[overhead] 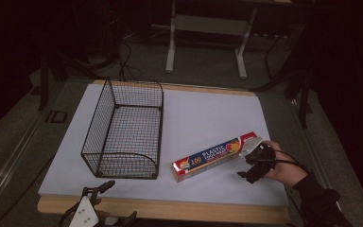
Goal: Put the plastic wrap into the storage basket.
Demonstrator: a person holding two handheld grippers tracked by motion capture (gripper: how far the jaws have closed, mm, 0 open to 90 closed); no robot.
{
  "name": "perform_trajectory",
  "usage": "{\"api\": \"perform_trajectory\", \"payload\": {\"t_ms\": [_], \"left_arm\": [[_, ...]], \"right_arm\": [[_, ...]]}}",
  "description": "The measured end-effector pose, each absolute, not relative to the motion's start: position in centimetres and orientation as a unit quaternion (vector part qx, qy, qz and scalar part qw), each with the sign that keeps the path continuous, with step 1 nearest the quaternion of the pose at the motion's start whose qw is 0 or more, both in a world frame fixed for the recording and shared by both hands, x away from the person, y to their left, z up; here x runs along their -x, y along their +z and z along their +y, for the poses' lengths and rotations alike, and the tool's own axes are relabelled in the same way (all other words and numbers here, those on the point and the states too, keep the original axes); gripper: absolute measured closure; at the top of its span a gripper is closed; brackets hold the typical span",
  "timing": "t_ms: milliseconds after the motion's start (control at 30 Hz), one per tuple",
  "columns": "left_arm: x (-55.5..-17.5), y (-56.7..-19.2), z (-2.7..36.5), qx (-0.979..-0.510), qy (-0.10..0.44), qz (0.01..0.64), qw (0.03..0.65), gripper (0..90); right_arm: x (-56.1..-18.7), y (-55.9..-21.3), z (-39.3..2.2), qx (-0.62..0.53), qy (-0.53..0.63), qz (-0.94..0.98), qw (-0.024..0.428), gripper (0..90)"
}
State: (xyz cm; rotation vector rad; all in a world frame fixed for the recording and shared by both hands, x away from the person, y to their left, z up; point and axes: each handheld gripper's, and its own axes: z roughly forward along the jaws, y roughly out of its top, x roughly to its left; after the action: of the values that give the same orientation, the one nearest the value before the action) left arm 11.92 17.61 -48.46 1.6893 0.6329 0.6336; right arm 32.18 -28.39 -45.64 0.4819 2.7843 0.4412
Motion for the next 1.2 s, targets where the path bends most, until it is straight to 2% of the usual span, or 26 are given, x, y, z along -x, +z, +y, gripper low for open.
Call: {"api": "perform_trajectory", "payload": {"t_ms": [300, 700, 867, 1200], "left_arm": [[-11.9, -48.6, 17.7, -0.724, 0.268, 0.277, 0.572, 0.1], [-11.9, -48.6, 17.7, -0.725, 0.259, 0.282, 0.573, 0.1], [-11.9, -48.6, 17.8, -0.725, 0.258, 0.283, 0.573, 0.1], [-11.9, -48.6, 18.0, -0.719, 0.254, 0.289, 0.579, 0.1]], "right_arm": [[-33.2, -44.9, -26.1, -0.137, 0.123, 0.975, 0.123, 9.7], [-34.6, -44.5, -22.5, -0.083, 0.099, 0.983, 0.128, 9.6], [-35.2, -44.7, -21.3, -0.027, 0.064, 0.989, 0.131, 9.6], [-37.0, -46.4, -19.3, 0.014, 0.028, 0.993, 0.111, 9.7]]}}
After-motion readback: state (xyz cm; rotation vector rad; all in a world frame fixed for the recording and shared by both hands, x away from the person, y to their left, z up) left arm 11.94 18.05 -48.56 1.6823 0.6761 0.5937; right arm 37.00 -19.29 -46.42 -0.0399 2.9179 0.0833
